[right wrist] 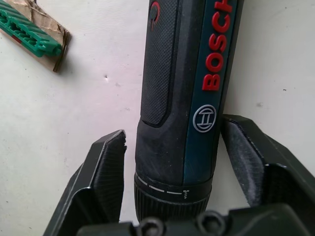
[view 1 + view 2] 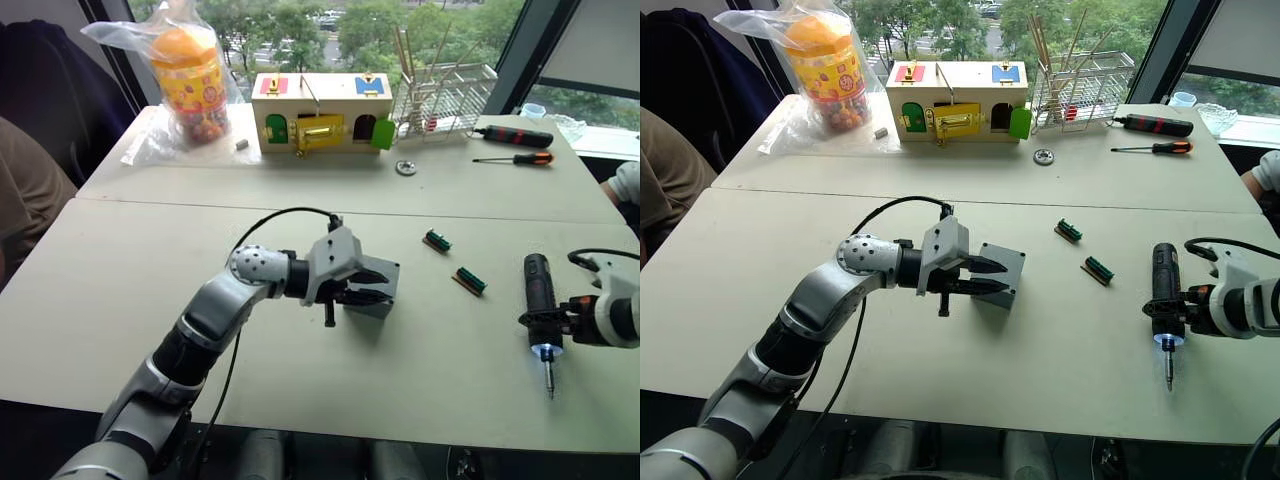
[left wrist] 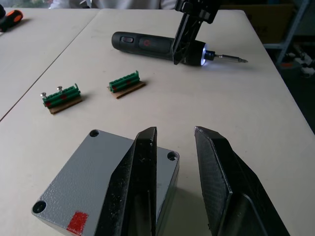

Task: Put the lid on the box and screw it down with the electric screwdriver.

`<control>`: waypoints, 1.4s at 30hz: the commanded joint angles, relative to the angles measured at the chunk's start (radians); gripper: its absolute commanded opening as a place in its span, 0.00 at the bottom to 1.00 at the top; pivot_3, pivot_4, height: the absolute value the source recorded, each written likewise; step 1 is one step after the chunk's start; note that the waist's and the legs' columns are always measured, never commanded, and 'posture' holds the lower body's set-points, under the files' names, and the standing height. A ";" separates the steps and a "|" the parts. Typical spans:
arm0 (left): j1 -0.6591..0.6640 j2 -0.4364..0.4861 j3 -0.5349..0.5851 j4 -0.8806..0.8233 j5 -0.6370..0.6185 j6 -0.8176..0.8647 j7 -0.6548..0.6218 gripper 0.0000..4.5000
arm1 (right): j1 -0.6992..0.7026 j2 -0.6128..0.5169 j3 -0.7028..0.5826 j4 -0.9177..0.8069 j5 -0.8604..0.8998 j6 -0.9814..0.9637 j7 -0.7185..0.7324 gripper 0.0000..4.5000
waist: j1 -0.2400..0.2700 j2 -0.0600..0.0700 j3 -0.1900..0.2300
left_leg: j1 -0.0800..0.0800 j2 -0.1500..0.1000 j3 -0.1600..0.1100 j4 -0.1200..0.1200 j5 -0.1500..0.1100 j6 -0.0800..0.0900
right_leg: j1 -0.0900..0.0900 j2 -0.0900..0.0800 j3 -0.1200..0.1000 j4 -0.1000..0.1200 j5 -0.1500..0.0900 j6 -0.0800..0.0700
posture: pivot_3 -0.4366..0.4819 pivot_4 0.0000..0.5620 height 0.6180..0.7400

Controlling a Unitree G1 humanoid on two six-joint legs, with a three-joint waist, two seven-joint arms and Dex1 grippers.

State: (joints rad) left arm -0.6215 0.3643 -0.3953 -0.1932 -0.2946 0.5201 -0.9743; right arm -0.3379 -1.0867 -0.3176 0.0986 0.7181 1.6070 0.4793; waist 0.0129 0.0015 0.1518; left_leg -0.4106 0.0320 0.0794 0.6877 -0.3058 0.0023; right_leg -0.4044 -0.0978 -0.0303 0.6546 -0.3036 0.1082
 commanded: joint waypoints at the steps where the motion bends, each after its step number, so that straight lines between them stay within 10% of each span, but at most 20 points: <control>1: -0.017 0.002 0.047 0.009 0.004 -0.022 0.020 0.27 | -0.010 -0.001 -0.001 -0.027 -0.032 -0.019 0.005 0.99 | 0.000 0.000 0.000 | 0.000 0.000 0.000 0.000 0.000 0.000 | 0.000 0.000 0.000 0.000 0.000 0.000 | 0.48 0.27 0.74; 15: -0.097 0.053 0.184 0.192 0.061 -0.047 0.112 0.27 | -0.162 0.002 -0.071 -0.316 0.046 -0.175 0.115 0.99 | -0.005 -0.002 0.002 | 0.000 0.001 -0.001 0.006 -0.002 0.003 | 0.002 0.001 0.000 0.001 0.002 0.003 | 0.48 0.27 0.74; 22: -0.024 0.084 0.096 0.229 0.107 -0.064 0.036 0.27 | 0.086 0.116 0.176 -0.707 0.083 -0.275 0.143 0.99 | 0.005 -0.003 0.002 | -0.003 0.000 -0.002 0.009 -0.002 0.003 | 0.002 0.000 -0.001 0.000 0.002 0.003 | 0.48 0.27 0.74; 42: -0.174 -0.101 -0.020 0.558 0.239 -0.273 -0.061 0.27 | 0.027 0.308 0.455 -0.671 -0.048 -0.432 0.132 0.99 | 0.002 -0.003 0.002 | -0.008 -0.002 -0.001 0.013 -0.004 0.007 | -0.001 0.000 0.000 -0.001 0.005 0.008 | 0.48 0.27 0.74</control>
State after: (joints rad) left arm -0.7563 0.3030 -0.3994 0.3611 -0.0569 0.2914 -1.0253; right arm -0.2948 -0.7999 0.1216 -0.5115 0.6509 1.1824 0.6036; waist 0.0152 -0.0014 0.1537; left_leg -0.4188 0.0302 0.0780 0.7013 -0.3100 0.0096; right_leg -0.4050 -0.0978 -0.0308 0.6534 -0.2983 0.1163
